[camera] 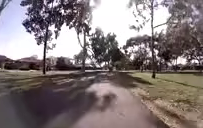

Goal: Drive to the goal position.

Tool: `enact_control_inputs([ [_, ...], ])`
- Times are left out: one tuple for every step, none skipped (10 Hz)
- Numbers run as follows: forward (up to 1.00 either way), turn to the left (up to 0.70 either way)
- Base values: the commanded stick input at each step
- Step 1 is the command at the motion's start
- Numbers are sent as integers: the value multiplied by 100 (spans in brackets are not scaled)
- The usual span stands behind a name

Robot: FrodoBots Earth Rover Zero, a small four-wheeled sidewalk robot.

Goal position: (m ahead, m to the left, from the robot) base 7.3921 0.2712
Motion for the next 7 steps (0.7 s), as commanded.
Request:
enact_control_inputs([
  [100, 0],
  [100, 0],
  [100, 0],
  [100, 0],
  [100, 0],
  [100, 0],
  [100, 0],
])
